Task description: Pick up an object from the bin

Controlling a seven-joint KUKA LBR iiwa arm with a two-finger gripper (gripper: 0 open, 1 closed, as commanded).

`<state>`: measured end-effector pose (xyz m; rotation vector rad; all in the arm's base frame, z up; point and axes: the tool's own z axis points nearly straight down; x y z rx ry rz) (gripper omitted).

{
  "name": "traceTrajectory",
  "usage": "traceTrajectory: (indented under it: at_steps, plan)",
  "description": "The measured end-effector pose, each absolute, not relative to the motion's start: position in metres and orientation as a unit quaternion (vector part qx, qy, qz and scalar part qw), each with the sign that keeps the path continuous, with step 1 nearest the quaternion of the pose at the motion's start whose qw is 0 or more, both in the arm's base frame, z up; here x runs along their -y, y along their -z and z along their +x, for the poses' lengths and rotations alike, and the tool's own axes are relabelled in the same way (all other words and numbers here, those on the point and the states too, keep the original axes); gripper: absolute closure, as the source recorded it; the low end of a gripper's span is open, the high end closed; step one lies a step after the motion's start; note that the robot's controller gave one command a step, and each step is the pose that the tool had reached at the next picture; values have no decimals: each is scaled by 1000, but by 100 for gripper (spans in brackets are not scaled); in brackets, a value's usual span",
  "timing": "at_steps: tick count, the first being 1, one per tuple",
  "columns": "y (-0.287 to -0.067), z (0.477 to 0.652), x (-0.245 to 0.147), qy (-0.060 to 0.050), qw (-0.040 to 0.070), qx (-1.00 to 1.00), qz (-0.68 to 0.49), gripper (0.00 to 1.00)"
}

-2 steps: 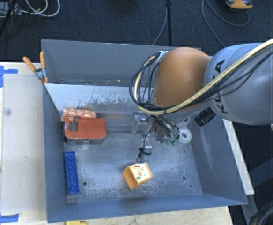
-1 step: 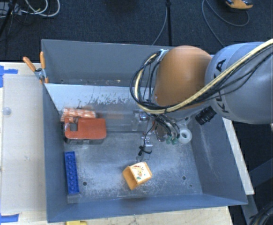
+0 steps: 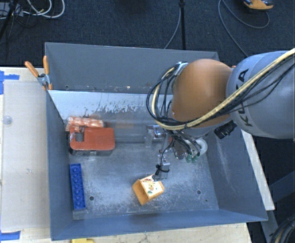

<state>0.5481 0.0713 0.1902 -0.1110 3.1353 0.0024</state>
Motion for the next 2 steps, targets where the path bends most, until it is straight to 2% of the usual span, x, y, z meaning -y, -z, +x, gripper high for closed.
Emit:
traceTrajectory:
  at_steps: [1,2]
  plan:
    - [-138,515,-55,0,-1,-993,-121,0]
    - [-116,493,-64,0,-3,-988,-154,0]
